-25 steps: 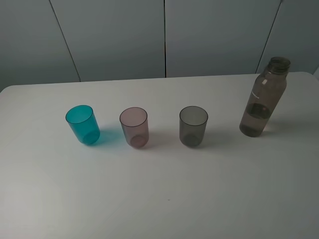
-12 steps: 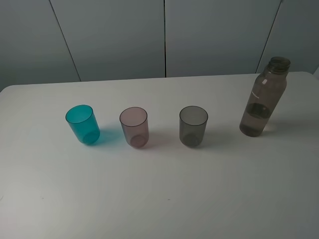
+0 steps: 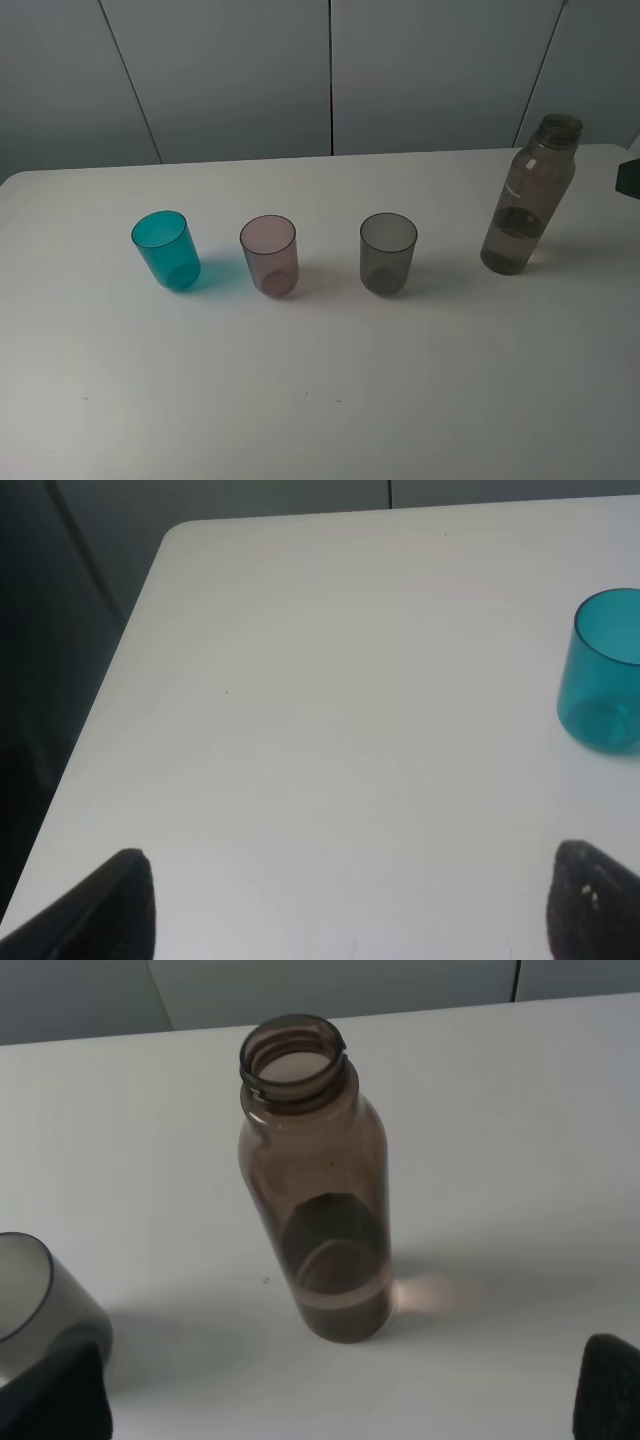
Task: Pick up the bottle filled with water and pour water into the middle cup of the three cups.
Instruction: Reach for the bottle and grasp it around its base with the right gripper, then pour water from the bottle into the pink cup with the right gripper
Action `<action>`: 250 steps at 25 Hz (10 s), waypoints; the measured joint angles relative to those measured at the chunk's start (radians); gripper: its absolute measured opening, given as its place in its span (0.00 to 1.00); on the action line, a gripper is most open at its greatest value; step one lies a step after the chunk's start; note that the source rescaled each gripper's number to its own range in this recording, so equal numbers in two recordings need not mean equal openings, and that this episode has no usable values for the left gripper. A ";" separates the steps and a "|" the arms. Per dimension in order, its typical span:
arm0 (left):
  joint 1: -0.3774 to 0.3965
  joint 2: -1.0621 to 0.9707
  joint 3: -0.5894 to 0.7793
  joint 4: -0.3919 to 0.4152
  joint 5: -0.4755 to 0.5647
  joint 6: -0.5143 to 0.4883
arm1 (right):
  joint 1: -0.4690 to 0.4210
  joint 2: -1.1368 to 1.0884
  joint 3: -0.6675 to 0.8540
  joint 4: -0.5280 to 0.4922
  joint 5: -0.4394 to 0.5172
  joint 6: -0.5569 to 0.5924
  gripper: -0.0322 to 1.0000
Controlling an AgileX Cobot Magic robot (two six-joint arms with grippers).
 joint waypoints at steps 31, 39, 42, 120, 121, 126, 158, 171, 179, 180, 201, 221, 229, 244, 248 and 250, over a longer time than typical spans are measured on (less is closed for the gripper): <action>0.000 0.000 0.000 0.000 0.000 0.000 | 0.190 0.636 0.217 0.002 -0.701 -0.031 1.00; 0.000 0.000 0.000 0.000 0.000 0.000 | 0.190 0.828 0.217 0.000 -0.903 0.021 1.00; 0.000 0.000 0.000 0.000 0.000 0.000 | 0.190 0.909 0.217 -0.004 -1.001 0.069 1.00; 0.000 0.000 0.000 0.000 0.000 -0.006 | 0.190 1.326 0.105 -0.073 -1.747 0.181 1.00; 0.000 0.000 0.000 0.000 0.000 -0.006 | 0.190 1.326 0.105 -0.072 -1.747 0.181 1.00; 0.000 0.000 0.000 0.000 0.000 -0.006 | 0.190 1.326 0.101 -0.054 -1.747 0.181 1.00; 0.000 0.000 0.000 0.000 0.000 -0.006 | 0.190 1.368 0.083 -0.045 -1.749 0.177 0.63; 0.000 0.000 0.000 0.000 0.000 -0.006 | 0.190 1.368 0.083 -0.034 -1.750 0.177 0.05; 0.000 0.000 0.000 0.000 0.000 -0.006 | 0.190 1.269 0.083 -0.052 -1.706 0.169 0.05; 0.000 0.000 0.000 0.000 0.000 -0.006 | 0.190 1.245 0.079 -0.053 -1.706 0.165 0.05; 0.000 0.000 0.000 0.000 0.000 -0.006 | 0.274 1.234 -0.482 -0.632 -1.177 0.420 0.05; 0.000 0.000 0.000 0.000 0.000 -0.006 | 0.434 1.527 -0.817 -0.816 -1.221 0.339 0.05; 0.000 0.000 0.000 0.000 0.000 0.000 | 0.423 1.528 -0.817 -0.931 -1.231 0.185 0.05; 0.000 0.000 0.000 0.000 0.000 0.000 | 0.412 1.548 -0.817 -0.976 -1.227 -0.189 0.05; 0.000 0.000 0.000 0.000 0.000 0.000 | 0.412 1.548 -0.817 -0.976 -1.229 -0.273 0.05; 0.000 0.000 0.000 0.000 0.000 0.000 | 0.412 1.548 -0.817 -0.976 -1.229 -0.312 0.05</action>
